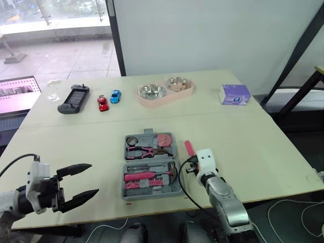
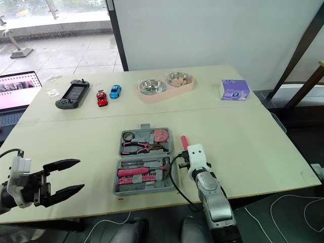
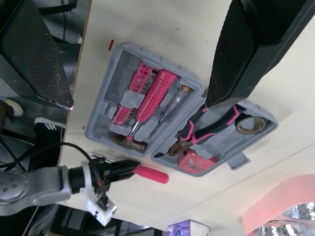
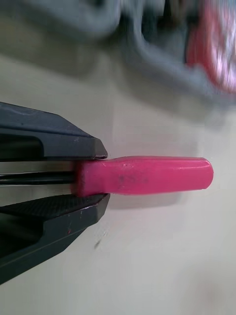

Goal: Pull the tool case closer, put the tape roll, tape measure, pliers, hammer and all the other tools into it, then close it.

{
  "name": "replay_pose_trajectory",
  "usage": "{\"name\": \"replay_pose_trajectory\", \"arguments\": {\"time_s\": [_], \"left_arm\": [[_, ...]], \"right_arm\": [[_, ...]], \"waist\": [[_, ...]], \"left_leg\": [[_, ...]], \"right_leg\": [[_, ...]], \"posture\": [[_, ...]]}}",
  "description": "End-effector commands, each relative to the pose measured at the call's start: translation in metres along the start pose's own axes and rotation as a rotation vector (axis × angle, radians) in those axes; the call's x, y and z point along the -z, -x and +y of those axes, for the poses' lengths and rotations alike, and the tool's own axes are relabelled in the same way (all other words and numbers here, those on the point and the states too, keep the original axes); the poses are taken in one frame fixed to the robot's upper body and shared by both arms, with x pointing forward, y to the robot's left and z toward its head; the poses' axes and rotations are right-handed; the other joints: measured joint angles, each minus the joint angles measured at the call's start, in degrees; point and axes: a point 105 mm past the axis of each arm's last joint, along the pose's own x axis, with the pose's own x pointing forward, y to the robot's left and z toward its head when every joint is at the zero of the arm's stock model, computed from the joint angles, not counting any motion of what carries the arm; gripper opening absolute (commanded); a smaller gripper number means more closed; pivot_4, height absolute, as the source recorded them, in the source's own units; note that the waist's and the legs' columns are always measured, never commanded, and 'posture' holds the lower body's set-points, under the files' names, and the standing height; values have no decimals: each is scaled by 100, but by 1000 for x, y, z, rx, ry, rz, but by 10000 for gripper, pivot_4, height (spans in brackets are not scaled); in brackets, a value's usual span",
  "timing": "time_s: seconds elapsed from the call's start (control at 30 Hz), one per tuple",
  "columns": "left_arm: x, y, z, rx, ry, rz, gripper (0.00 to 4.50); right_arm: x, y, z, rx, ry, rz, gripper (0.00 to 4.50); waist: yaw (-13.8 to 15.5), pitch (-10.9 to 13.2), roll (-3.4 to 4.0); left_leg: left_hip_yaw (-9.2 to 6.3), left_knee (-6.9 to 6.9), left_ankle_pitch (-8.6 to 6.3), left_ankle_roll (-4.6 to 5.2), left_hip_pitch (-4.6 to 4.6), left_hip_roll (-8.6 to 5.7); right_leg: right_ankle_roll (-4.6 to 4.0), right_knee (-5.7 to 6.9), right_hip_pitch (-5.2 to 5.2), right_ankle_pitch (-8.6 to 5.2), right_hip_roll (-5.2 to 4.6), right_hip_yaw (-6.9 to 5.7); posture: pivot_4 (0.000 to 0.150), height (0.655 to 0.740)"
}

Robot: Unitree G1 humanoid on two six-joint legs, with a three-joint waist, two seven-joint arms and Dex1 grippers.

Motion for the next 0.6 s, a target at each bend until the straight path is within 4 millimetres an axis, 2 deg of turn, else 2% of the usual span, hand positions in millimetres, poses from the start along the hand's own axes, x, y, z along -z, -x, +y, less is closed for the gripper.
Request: {"name": "replay_pose_trajectory", "arguments": {"time_s": [0.03, 0.13, 0.2, 0.23, 0.33, 0.4, 0.5, 0.6], "left_arm": [[-7, 0, 0, -4, -24, -15, 45000], [-6, 0, 0, 0, -21, -13, 45000], [-6, -1, -1, 5, -19, -10, 45000], [-6, -2, -1, 6, -19, -10, 45000], [-7, -2, -1, 11, -17, -7, 45000], [-6, -1, -1, 15, -16, -1, 45000], [-6, 0, -4, 26, -12, 9, 45000], [-4, 3, -10, 49, -7, 36, 45000]], "right_arm": [[-79, 16, 11, -184, 90, -229, 4060], [-104, 37, 48, -526, 203, -237, 4060], [-105, 51, 70, -722, 281, -181, 4060], [-104, 54, 74, -769, 301, -158, 4060], [-91, 64, 93, -956, 437, -22, 4060], [-83, 63, 98, -1008, 520, 49, 4060], [-76, 61, 109, -1074, 553, 113, 4060], [-66, 48, 120, -1056, 589, 187, 4060]], "waist": [[-4, -1, -2], [-2, -1, -3], [1, -1, -4], [5, -2, -6], [18, -2, -7], [21, -2, -9], [13, -3, -11], [-15, -3, -11]], "left_leg": [[0, 1, 0, 0, -2, 0], [-3, 0, 0, 0, -3, 4], [-6, -2, 0, 1, -2, 7], [-6, -3, 0, 1, -3, 7], [-7, -1, -1, 1, -6, 6], [-5, 4, -1, 1, -9, 3], [-5, 6, -1, 1, -11, 1], [-4, 3, -1, 0, -13, 1]], "right_leg": [[0, 0, -2, 0, 0, 1], [1, 1, -5, 1, 4, 0], [1, 0, -3, 0, 6, -5], [0, -1, -3, 0, 5, -6], [0, -3, -4, 0, 1, -8], [-1, -4, -5, 0, -6, -7], [-1, -4, -8, 1, -8, -8], [-2, -3, -15, 1, -16, -5]], "posture": [[1500, 7233], [1500, 7233], [1500, 7233], [1500, 7233], [1500, 7233], [1500, 7233], [1500, 7233], [1500, 7233]]}}
